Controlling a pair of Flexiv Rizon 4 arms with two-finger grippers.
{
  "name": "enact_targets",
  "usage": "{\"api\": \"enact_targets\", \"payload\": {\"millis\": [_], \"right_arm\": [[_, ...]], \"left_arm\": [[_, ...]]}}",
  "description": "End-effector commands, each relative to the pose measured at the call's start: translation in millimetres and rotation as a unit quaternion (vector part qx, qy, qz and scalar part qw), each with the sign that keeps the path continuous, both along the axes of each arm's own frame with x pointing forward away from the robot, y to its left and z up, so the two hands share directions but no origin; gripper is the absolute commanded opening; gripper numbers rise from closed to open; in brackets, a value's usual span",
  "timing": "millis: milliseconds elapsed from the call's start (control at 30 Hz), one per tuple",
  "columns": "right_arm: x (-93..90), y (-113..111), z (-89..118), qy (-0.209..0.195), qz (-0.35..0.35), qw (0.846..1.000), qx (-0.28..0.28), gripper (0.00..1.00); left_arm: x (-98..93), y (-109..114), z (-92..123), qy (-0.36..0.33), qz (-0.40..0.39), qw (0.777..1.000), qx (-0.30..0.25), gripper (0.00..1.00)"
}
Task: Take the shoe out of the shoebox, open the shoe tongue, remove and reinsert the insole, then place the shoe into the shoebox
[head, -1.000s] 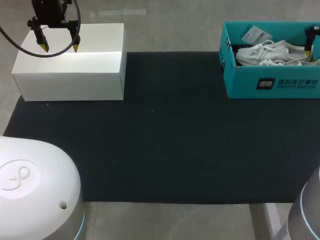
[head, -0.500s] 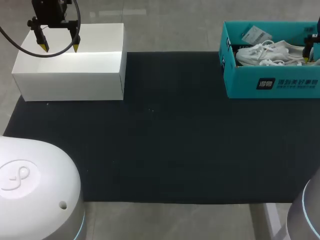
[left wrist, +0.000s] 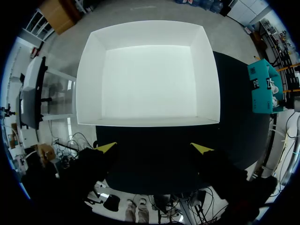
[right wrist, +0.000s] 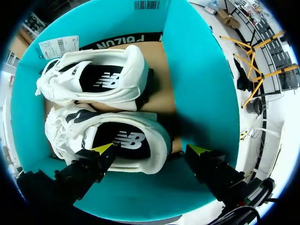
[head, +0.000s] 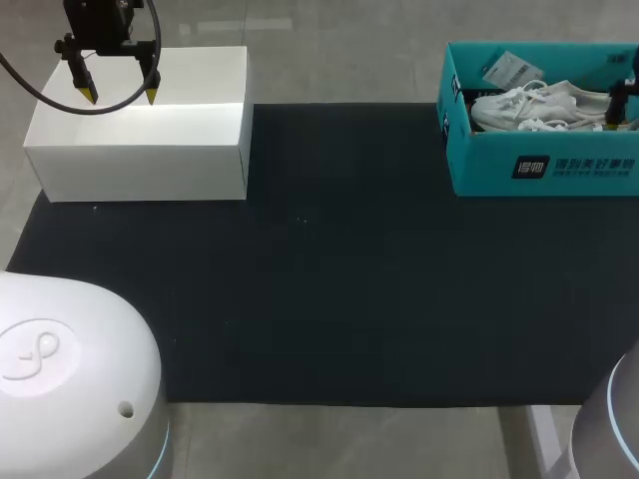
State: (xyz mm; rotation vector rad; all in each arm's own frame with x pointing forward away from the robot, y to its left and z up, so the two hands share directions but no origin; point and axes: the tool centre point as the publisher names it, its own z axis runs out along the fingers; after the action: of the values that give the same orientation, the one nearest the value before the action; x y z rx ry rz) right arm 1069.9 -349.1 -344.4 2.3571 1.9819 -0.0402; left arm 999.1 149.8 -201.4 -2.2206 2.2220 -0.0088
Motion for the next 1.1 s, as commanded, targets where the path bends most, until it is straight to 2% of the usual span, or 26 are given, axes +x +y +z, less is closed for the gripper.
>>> {"api": "enact_targets", "payload": {"millis": [33,100,300,333,367,400,567,600,667,900,1100], "right_arm": [[5.7,1,-13,0.006,-0.003,1.0,-0.003,1.0],[6.1,2,-16,0.003,-0.004,1.0,-0.015,1.0],[7.7,-1,-27,0.009,-0.01,1.0,-0.024,0.85],[7.7,-2,-27,0.009,-0.01,1.0,-0.024,0.75],[7.6,-2,-29,0.011,-0.01,1.0,-0.025,0.6],[7.6,-2,-30,0.013,-0.01,0.999,-0.027,0.52],[7.9,-3,-35,0.019,-0.014,0.999,-0.037,0.33],[7.8,-4,-35,0.021,-0.016,0.999,-0.04,0.25],[7.8,-5,-37,0.024,-0.019,0.999,-0.043,0.0],[8.2,-15,-37,0.028,-0.036,0.997,-0.059,0.0],[5.1,-22,-23,0.02,-0.046,0.996,-0.069,0.0]], "left_arm": [[0.1,0,1,0.001,0.0,1.0,0.001,1.0],[0.1,0,1,0.001,0.0,1.0,0.001,1.0],[0.1,0,1,0.001,0.0,1.0,0.001,1.0],[0.1,0,1,0.001,0.0,1.0,0.001,1.0],[0.1,0,1,0.001,0.0,1.0,0.001,1.0],[0.1,0,1,0.001,0.0,1.0,0.001,1.0],[0.1,0,1,0.001,0.0,1.0,0.001,1.0],[0.1,0,1,0.001,0.0,1.0,0.001,1.0],[0.1,0,1,0.001,0.0,1.0,0.001,1.0],[0.1,0,1,0.001,0.0,1.0,0.001,1.0],[0.1,0,1,0.001,0.0,1.0,0.001,1.0]]}}
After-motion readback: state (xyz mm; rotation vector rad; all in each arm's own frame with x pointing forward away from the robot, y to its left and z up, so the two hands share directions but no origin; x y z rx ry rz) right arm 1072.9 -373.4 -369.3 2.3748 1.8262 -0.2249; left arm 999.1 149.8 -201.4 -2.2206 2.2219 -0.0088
